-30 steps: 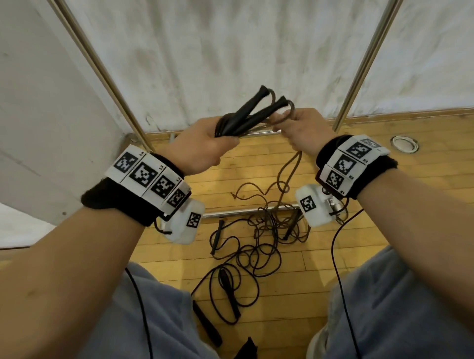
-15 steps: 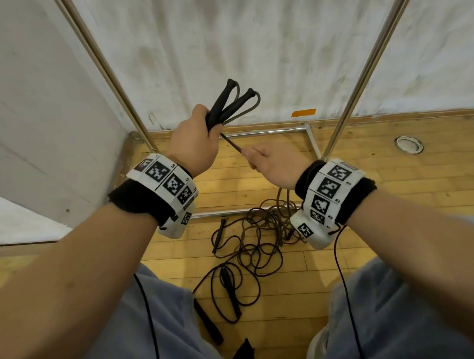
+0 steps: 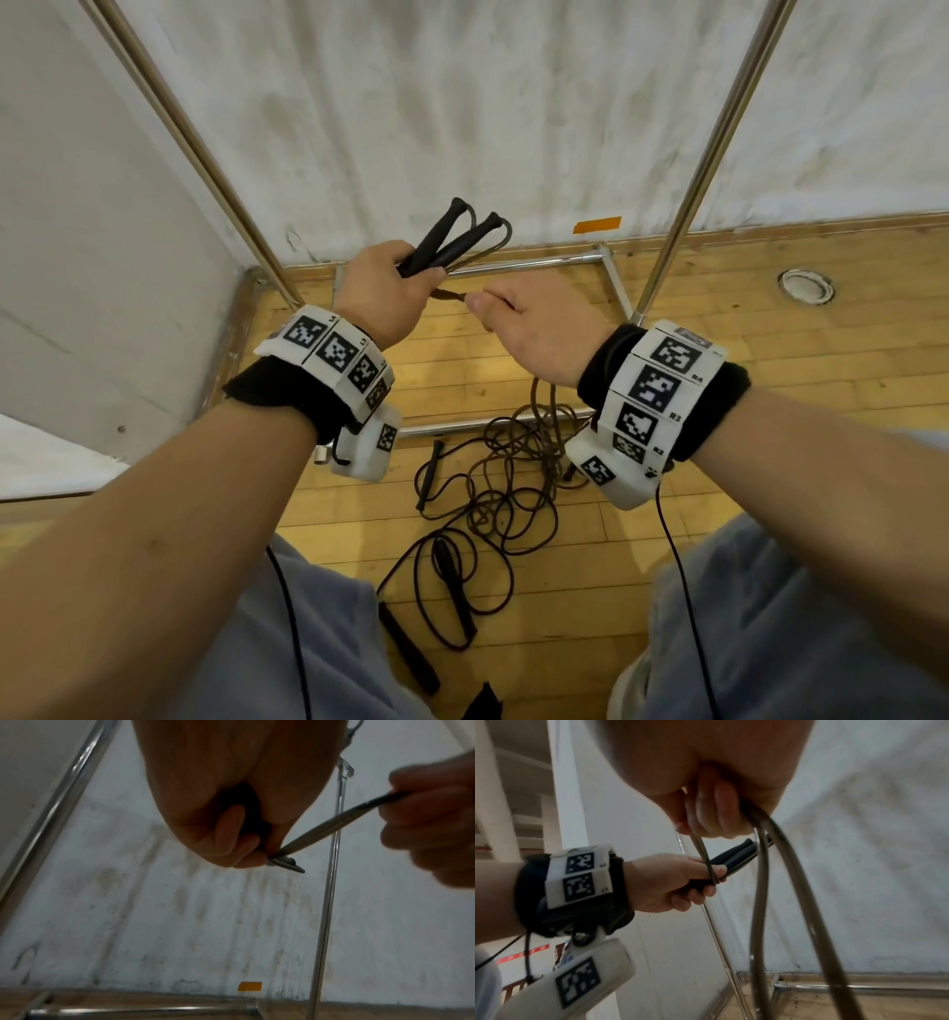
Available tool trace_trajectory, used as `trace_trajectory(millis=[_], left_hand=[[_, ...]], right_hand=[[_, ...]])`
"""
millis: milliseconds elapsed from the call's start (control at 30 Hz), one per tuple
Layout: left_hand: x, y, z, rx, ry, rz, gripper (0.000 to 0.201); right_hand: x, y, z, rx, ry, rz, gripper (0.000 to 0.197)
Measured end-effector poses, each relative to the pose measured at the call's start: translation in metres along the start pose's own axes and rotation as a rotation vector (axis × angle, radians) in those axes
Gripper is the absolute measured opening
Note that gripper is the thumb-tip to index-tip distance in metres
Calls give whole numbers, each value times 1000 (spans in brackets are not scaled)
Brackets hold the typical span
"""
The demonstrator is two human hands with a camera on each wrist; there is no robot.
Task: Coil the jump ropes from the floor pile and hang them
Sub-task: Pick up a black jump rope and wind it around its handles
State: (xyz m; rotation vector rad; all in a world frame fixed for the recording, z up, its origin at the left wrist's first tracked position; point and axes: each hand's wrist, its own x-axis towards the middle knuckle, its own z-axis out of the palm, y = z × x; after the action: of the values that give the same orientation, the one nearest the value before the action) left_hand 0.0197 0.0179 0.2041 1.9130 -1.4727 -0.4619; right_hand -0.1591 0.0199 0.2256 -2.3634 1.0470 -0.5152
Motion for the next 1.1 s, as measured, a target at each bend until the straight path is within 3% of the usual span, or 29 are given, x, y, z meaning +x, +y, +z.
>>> trace_trajectory(millis=[200,300,400,467,633,767,867,1100], left_hand=[[-7,1,10,271,-120,35,26],[-14,0,11,287,-237,95,23],[-21,2,16,429,-205,129,39],[-22,4,19,467,-169,144,40],[-17,2,15,541,-157,86,15],[-17,2,10,713,-238,22,17],[-22,5,11,781,-338,61,13],[-29,20,-14,417,-457,282,16]], right_hand=[[7,10,-9,353,54,181,36],[7,10,-11,492,-21,207,34],[3,1,-11,558,-92,172,33],[-1,-6,-10,526,-131,129,32],[-5,-2,-13,464,-136,130,27],[0,16,-18,121,-81,119,26],[6,28,-22,-39,-22,129,18],[18,48,-35,197,143,184,22]])
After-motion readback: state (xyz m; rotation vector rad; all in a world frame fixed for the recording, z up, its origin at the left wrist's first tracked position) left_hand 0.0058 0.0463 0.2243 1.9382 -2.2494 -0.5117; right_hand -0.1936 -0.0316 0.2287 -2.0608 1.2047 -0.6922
